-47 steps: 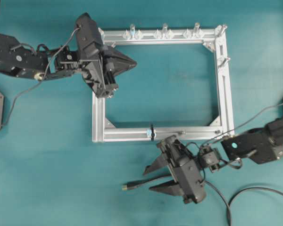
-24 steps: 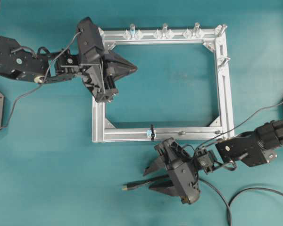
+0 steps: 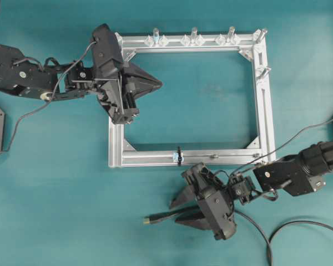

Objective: Insert the wire through the string loop located in the center.
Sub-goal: 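Close the right gripper on the cable just behind the USB plug, then lift the cable with the right gripper and move it toward the frame's near bar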

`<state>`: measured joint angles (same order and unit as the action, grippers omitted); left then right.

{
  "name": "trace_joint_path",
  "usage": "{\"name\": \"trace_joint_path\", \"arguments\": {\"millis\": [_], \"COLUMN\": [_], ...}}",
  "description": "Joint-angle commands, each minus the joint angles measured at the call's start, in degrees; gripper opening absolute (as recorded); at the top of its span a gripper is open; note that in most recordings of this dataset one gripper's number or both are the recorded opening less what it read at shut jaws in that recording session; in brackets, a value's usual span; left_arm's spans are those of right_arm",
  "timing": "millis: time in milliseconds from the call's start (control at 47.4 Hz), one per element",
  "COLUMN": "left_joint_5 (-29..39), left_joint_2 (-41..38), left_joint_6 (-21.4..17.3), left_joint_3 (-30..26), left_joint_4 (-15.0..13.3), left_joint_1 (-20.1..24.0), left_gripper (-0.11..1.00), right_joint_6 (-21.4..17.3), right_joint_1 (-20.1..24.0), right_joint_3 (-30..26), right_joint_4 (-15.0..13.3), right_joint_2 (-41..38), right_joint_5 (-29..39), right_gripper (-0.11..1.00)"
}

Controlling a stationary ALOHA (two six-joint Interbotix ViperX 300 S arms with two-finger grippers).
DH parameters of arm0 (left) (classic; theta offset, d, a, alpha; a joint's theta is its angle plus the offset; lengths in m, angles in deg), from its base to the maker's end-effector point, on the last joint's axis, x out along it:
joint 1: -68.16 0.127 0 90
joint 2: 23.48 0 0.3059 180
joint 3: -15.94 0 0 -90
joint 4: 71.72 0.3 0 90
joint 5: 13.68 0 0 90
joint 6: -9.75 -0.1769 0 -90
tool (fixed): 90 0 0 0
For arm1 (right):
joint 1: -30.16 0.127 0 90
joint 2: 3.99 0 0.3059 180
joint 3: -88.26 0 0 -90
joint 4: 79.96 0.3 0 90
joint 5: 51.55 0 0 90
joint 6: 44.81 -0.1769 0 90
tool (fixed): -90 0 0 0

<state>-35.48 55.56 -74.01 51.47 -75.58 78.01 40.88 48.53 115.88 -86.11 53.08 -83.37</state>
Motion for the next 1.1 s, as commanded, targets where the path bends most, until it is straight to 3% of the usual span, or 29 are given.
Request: {"name": "trace_joint_path", "arguments": {"millis": [0, 190, 1077], "left_joint_5": [0.18, 1.14, 1.14], "left_joint_2": [1.49, 1.67, 1.67], "left_joint_6": [0.35, 0.26, -0.09], "left_joint_3": [-0.44, -0.44, -0.09], "left_joint_4": [0.09, 0.18, 0.09], "left_joint_1": [-0.26, -0.44, -0.35], "left_gripper": [0.00, 0.00, 0.00], "right_joint_6": [-0.09, -0.09, 0.00], "right_joint_1": [0.26, 0.26, 0.26], "right_joint_3": [-0.44, 0.00, -0.26], "right_joint_4": [0.00, 0.00, -0.18], "right_joint_2": [0.88, 0.88, 1.49], "right_joint_5": [0.62, 1.85, 3.52], "right_gripper": [0.42, 0.07, 0.07]}}
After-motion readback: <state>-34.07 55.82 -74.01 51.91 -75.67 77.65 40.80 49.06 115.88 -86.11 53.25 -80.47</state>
